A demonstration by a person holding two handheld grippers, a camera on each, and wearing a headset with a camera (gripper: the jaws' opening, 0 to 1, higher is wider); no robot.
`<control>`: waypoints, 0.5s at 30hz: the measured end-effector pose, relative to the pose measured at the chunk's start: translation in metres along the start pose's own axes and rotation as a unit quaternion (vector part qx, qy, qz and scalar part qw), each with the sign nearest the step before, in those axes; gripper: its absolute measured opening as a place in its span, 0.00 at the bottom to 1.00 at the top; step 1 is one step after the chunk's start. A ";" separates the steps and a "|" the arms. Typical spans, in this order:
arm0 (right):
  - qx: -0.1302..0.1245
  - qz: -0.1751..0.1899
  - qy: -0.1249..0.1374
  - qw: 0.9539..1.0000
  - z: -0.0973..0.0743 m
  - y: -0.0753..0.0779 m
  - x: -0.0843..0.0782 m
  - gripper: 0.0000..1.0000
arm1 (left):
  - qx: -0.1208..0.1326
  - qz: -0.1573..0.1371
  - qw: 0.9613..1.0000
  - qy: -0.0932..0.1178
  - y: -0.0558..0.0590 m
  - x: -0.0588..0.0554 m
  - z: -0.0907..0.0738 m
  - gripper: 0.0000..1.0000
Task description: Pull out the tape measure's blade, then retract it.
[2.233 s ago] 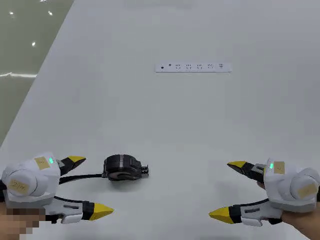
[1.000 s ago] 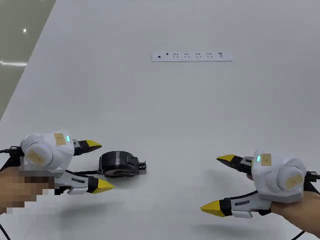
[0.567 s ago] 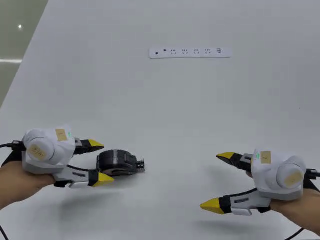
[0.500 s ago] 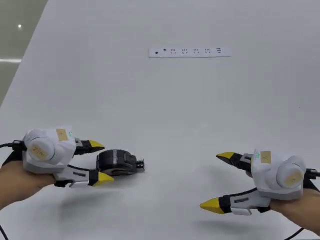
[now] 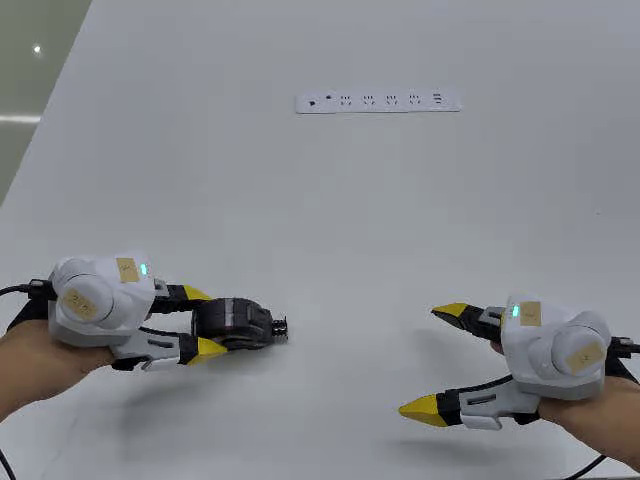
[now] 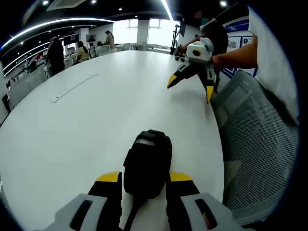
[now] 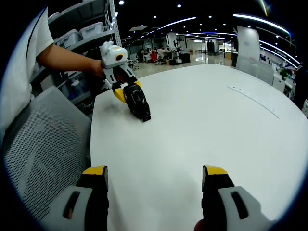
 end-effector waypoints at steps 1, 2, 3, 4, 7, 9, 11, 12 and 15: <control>0.000 0.000 0.000 1.000 0.000 0.000 0.000 0.81 | 0.000 0.002 1.000 -0.001 0.000 0.000 0.000 0.33; 0.000 0.000 0.000 1.000 0.000 0.000 0.000 0.81 | -0.001 0.002 1.000 -0.001 0.000 0.000 0.001 0.32; 0.001 0.002 0.002 1.000 0.000 0.000 0.000 0.81 | -0.002 0.001 1.000 0.000 0.000 0.000 0.001 0.32; 0.001 0.002 0.002 1.000 0.000 0.000 0.000 0.81 | -0.001 0.002 1.000 0.000 0.000 -0.001 0.001 0.31; 0.000 0.001 0.000 1.000 0.001 0.000 0.000 0.81 | -0.001 0.002 1.000 0.000 0.000 -0.001 0.001 0.31; 0.000 -0.001 0.001 1.000 0.001 0.000 0.000 0.81 | -0.001 0.003 1.000 -0.001 0.000 -0.001 0.001 0.31; 0.001 0.000 0.000 1.000 0.002 0.000 0.000 0.81 | -0.002 0.003 1.000 0.000 0.000 -0.001 0.001 0.31; 0.002 0.000 0.000 1.000 0.002 -0.001 0.001 0.81 | -0.002 0.004 1.000 0.000 0.000 -0.001 0.001 0.31; 0.002 0.000 0.002 1.000 0.002 0.000 0.001 0.81 | -0.003 0.004 1.000 0.000 0.000 -0.001 0.001 0.31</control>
Point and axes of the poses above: the centre of the closed fingertips' face, and the gripper's own axes: z roughly forward along the fingers, y roughly to its right, x roughly out of its top, the point moved 10 cm from there along -z, roughly backward along the fingers, and after that the axes turned 3 degrees about x, right-handed, at the moved point
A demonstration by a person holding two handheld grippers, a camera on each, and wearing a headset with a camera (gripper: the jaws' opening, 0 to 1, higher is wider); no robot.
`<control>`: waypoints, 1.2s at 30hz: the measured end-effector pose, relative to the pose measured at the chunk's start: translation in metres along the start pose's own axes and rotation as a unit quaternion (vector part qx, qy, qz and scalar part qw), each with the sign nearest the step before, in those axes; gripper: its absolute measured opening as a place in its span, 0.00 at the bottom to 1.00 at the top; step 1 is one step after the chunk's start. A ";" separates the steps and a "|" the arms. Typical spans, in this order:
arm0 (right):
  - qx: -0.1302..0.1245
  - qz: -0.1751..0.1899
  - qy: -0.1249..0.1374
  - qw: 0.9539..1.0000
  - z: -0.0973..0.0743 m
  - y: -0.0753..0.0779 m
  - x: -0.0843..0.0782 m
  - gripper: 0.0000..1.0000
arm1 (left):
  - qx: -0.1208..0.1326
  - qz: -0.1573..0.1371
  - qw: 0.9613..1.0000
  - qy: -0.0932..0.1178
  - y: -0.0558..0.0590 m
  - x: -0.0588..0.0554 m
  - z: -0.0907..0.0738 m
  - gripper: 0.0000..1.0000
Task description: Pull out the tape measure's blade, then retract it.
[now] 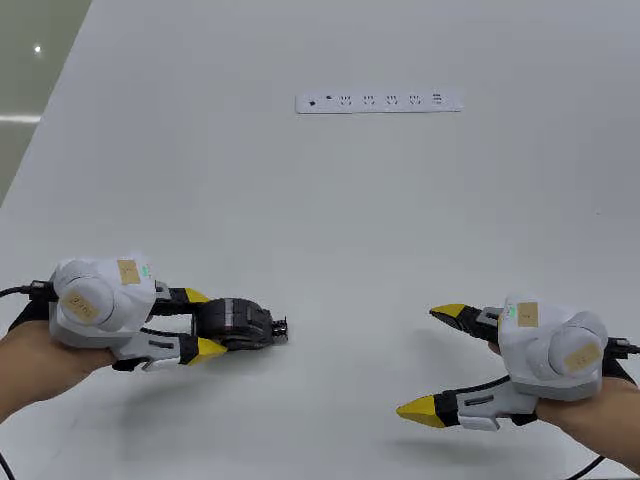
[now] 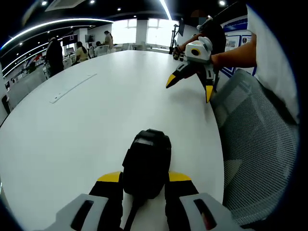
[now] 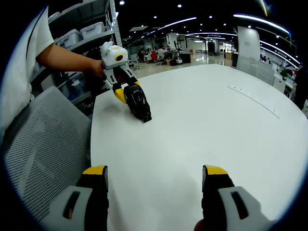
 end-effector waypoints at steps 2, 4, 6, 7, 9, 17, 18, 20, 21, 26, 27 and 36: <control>0.001 -0.001 0.001 1.000 0.001 0.000 0.001 0.81 | -0.001 0.005 1.000 -0.002 0.000 0.000 0.000 0.31; 0.003 -0.002 0.001 1.000 0.002 0.001 0.002 0.80 | -0.003 0.013 1.000 -0.005 -0.001 0.000 0.000 0.30; 0.005 -0.003 0.003 1.000 0.005 0.002 0.004 0.80 | -0.004 0.021 1.000 -0.009 0.000 0.001 0.001 0.30; 0.006 -0.004 0.003 1.000 0.006 0.003 0.005 0.80 | -0.005 0.022 1.000 -0.010 0.000 0.001 0.001 0.30; 0.007 -0.005 0.007 1.000 0.010 0.004 0.009 0.79 | -0.005 0.030 0.999 -0.012 -0.001 0.001 0.001 0.29; 0.029 -0.028 0.008 0.999 0.030 0.004 0.020 0.77 | -0.009 0.045 0.999 -0.017 -0.001 0.002 0.001 0.29; 0.037 -0.034 0.008 0.999 0.034 0.003 0.022 0.76 | -0.011 0.050 0.999 -0.017 -0.001 0.002 0.001 0.29; 0.046 -0.041 0.004 0.998 0.040 0.003 0.024 0.75 | -0.014 0.057 0.998 -0.018 -0.002 0.002 0.001 0.29; 0.050 -0.042 0.005 0.998 0.045 0.003 0.026 0.75 | -0.017 0.061 0.998 -0.020 -0.002 0.003 0.001 0.29; 0.063 -0.056 0.009 0.996 0.059 0.003 0.034 0.74 | -0.021 0.070 0.997 -0.023 -0.002 0.003 0.001 0.28; 0.065 -0.058 0.010 0.996 0.061 0.003 0.035 0.73 | -0.022 0.071 0.997 -0.023 -0.002 0.003 0.001 0.28; 0.069 -0.090 0.025 0.993 0.084 0.005 0.044 0.64 | -0.024 0.071 0.997 -0.023 -0.004 0.002 0.001 0.28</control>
Point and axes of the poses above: the centre of the closed fingertips' face, and the gripper's own axes: z roughly forward along the fingers, y roughly to its right, x roughly out of its top, the point moved 10 cm from there along -z, roughly backward along the fingers, and after that the axes turned 3 degrees about x, right-handed, at the moved point
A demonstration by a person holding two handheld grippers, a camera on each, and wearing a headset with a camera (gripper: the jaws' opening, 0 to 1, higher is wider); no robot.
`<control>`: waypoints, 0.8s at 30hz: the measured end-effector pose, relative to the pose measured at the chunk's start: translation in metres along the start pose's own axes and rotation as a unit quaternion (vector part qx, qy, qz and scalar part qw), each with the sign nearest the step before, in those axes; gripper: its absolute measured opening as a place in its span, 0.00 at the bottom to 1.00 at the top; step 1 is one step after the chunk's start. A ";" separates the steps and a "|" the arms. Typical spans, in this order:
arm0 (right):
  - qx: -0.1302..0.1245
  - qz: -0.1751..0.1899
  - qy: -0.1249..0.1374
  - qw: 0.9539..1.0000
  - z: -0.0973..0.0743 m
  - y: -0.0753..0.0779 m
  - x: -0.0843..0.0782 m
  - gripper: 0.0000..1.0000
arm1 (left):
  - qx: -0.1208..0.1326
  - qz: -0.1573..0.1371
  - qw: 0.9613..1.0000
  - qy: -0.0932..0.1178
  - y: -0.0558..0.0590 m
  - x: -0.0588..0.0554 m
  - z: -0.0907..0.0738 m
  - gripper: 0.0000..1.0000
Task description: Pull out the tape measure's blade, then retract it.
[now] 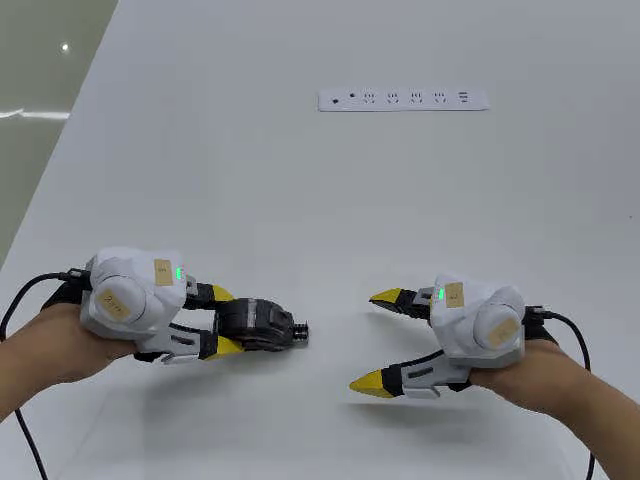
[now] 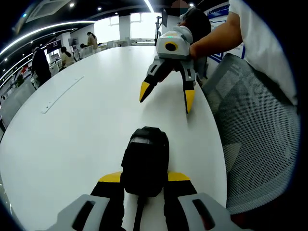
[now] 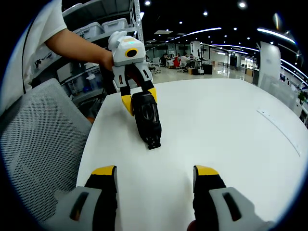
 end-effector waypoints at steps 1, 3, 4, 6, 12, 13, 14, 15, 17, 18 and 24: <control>-0.001 0.000 0.002 1.000 0.002 0.001 0.001 0.64 | 0.000 0.000 1.000 0.000 0.000 0.000 0.000 0.28; -0.001 0.000 0.007 1.000 0.007 0.004 0.002 0.63 | -0.001 -0.001 1.000 -0.001 0.000 0.000 0.000 0.29; -0.001 -0.001 0.008 1.000 0.009 0.005 0.002 0.62 | -0.001 -0.002 1.000 -0.001 -0.001 0.000 0.000 0.29; 0.003 -0.009 0.014 1.000 0.013 0.005 0.005 0.59 | -0.002 -0.005 1.000 -0.001 -0.001 0.000 0.000 0.29; 0.018 -0.018 0.023 0.999 0.033 0.005 0.007 0.52 | -0.003 -0.008 1.000 -0.002 -0.002 -0.002 0.001 0.29; 0.020 -0.019 0.023 0.999 0.035 0.004 0.007 0.51 | -0.003 -0.008 1.000 -0.003 -0.002 -0.002 0.001 0.29; 0.022 -0.022 0.024 0.999 0.037 0.004 0.007 0.48 | -0.003 -0.008 1.000 -0.003 -0.002 -0.002 0.001 0.29; 0.023 -0.023 0.025 0.999 0.039 0.004 0.008 0.47 | -0.003 -0.007 1.000 -0.003 -0.002 -0.001 0.001 0.29; 0.025 -0.024 0.030 0.999 0.043 0.004 0.010 0.45 | -0.002 -0.006 1.000 -0.004 -0.001 -0.001 0.001 0.29; 0.026 -0.024 0.032 0.999 0.045 0.004 0.011 0.44 | -0.002 -0.007 1.000 -0.004 -0.001 -0.001 0.001 0.29; 0.037 -0.031 0.032 0.998 0.054 0.003 0.011 0.39 | -0.001 -0.008 1.000 -0.003 -0.001 -0.002 0.001 0.29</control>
Point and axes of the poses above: the centre of the closed fingertips' face, and the gripper's own axes: z roughly forward along the fingers, y roughly to its right, x roughly out of its top, the point moved 10 cm from there along -z, roughly backward along the fingers, and after that the axes turned 3 degrees about x, right-handed, at the moved point
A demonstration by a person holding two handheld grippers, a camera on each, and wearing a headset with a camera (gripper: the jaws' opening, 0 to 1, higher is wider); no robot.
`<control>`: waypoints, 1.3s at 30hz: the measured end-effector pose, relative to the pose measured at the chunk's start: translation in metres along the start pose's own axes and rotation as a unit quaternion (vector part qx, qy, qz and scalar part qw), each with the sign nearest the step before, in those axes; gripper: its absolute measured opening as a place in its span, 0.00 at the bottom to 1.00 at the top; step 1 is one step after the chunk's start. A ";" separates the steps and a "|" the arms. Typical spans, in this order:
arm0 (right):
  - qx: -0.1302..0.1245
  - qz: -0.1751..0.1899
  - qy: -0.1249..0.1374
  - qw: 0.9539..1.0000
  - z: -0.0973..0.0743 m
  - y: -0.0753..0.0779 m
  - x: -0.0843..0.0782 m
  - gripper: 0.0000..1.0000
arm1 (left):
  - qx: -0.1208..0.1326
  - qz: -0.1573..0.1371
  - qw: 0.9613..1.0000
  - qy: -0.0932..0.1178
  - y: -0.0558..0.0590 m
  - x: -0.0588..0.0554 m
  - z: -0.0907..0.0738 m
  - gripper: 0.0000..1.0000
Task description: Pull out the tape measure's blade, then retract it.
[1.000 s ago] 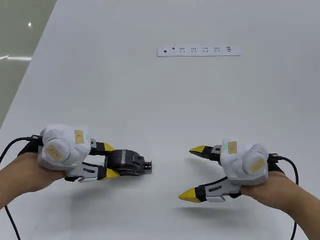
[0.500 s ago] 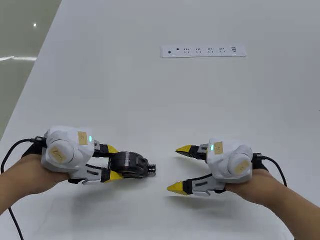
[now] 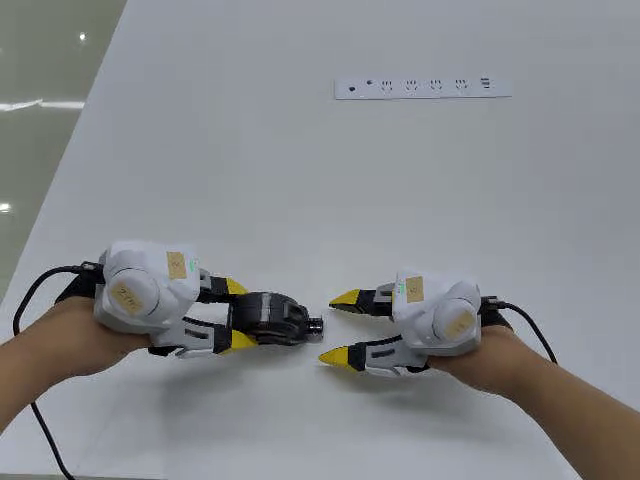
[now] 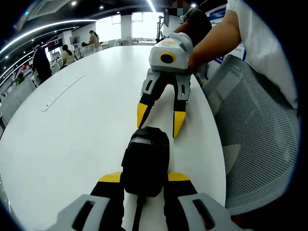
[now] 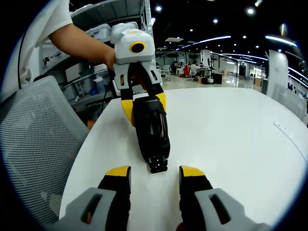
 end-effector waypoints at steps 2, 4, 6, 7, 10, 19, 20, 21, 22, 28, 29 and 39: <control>0.002 -0.002 0.000 1.000 0.002 0.000 0.000 0.37 | -0.001 0.000 1.000 0.000 0.000 0.000 0.000 0.29; 0.004 -0.003 0.001 1.000 0.003 0.000 0.000 0.37 | -0.001 -0.001 1.000 -0.001 0.000 0.000 0.000 0.29; 0.003 -0.009 0.003 1.000 0.005 0.001 0.000 0.35 | 0.001 -0.001 1.000 -0.001 0.000 -0.001 0.000 0.29; 0.004 -0.008 0.003 1.000 0.005 0.002 0.000 0.34 | 0.001 -0.001 1.000 -0.001 0.000 0.000 0.000 0.29; 0.006 -0.013 0.003 1.000 0.008 0.003 -0.001 0.31 | 0.004 -0.005 1.000 0.001 0.001 -0.001 0.000 0.29; 0.006 -0.022 0.010 1.000 0.014 0.007 -0.004 0.24 | 0.006 -0.007 1.000 0.002 0.000 -0.001 0.000 0.29; 0.007 -0.024 0.012 1.000 0.015 0.007 -0.003 0.23 | 0.007 -0.009 1.000 0.003 0.000 -0.001 0.000 0.29; 0.008 -0.024 0.015 1.000 0.016 0.007 -0.003 0.23 | 0.007 -0.010 1.000 0.003 0.001 -0.001 0.000 0.29; 0.008 -0.024 0.018 1.000 0.017 0.007 -0.004 0.22 | 0.008 -0.010 1.000 0.004 0.001 -0.001 0.000 0.29; 0.007 -0.030 0.028 0.999 0.020 0.006 -0.005 0.18 | 0.011 -0.015 1.000 0.007 0.001 -0.001 0.000 0.29; 0.007 -0.032 0.030 0.999 0.020 0.006 -0.005 0.18 | 0.010 -0.015 1.000 0.006 0.001 -0.001 0.000 0.29; 0.003 -0.017 0.065 0.998 0.018 0.005 -0.013 0.17 | 0.011 -0.014 1.000 0.008 0.001 -0.002 0.001 0.29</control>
Point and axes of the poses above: the centre of the closed fingertips' face, and the gripper's own axes: z roughly forward along the fingers, y roughly to its right, x roughly out of its top, the point moved 10 cm from there along -z, roughly backward along the fingers, and after that the axes turned 3 degrees about x, right-handed, at the moved point
